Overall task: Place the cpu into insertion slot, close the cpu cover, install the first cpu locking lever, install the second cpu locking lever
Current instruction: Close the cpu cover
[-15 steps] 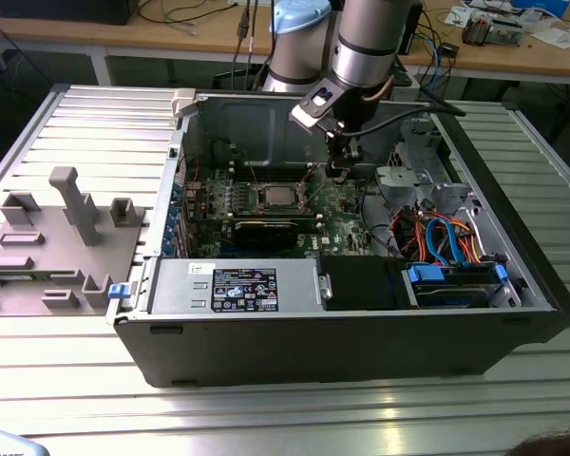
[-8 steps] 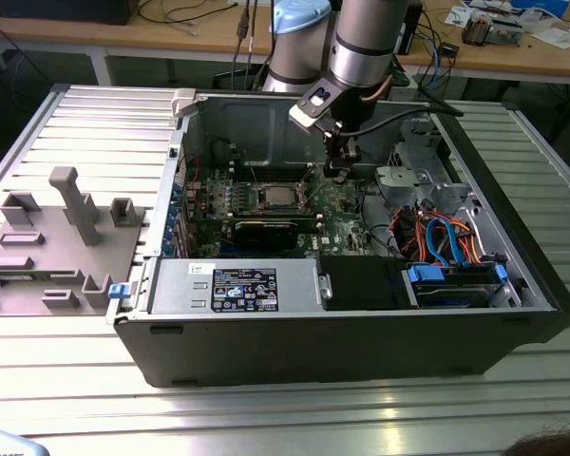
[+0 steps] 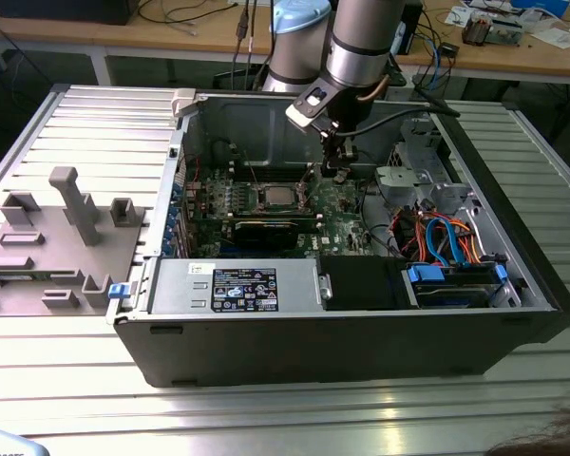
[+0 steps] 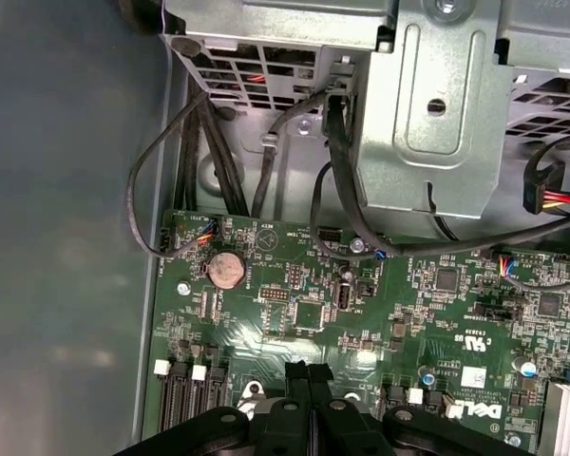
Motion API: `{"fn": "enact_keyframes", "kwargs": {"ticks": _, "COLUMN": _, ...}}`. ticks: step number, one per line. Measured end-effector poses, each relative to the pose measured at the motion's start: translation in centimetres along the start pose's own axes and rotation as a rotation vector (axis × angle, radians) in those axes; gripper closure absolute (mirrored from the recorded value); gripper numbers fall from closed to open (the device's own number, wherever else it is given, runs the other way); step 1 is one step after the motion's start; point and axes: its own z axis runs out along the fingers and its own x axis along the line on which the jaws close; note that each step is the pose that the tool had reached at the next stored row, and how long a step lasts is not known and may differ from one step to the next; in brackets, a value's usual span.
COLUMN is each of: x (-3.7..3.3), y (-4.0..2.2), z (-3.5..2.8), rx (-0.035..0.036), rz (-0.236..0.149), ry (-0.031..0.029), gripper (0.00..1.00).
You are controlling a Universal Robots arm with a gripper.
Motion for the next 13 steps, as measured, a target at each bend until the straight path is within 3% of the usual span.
{"fn": "enact_keyframes", "kwargs": {"ticks": 13, "x": 0.06, "y": -0.49, "z": 0.02, "rx": 0.0, "rz": 0.0, "ry": 0.0, "gripper": 0.89}}
